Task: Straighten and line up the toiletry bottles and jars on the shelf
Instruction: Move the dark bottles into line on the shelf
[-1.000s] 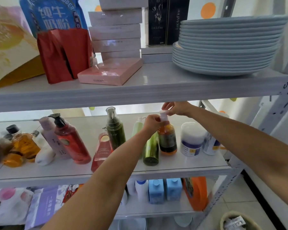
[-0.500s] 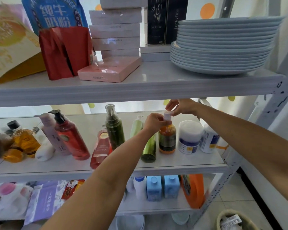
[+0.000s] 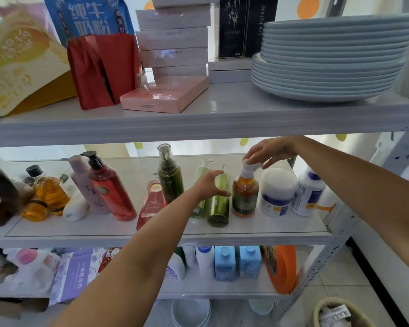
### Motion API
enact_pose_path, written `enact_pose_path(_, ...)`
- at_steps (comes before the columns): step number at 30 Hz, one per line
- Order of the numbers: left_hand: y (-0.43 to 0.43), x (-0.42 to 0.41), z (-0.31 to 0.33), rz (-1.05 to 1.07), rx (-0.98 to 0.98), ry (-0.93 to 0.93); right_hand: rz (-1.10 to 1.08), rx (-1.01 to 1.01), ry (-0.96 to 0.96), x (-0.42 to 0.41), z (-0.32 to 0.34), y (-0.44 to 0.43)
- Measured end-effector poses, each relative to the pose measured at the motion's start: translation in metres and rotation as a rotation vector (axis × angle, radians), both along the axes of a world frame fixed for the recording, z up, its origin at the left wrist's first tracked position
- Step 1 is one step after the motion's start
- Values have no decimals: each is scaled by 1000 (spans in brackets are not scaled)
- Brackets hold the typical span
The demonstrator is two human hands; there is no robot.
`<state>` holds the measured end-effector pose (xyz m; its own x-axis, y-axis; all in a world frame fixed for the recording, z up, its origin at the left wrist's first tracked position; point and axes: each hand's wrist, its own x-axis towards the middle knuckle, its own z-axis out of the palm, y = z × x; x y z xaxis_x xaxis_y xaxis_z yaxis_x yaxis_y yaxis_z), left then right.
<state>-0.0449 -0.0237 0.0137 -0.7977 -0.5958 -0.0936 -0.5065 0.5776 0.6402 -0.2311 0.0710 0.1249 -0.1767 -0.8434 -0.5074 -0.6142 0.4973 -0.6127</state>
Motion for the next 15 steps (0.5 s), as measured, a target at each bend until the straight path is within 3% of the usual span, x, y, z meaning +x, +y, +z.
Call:
enact_pose_path(9,-4,35,-18,-254,-201,-434,-212,-150,20,24,-34,-45)
enact_pose_path(15,-6,38,-34,-332,-357,-454,-186,-34,77,23,-46,-70)
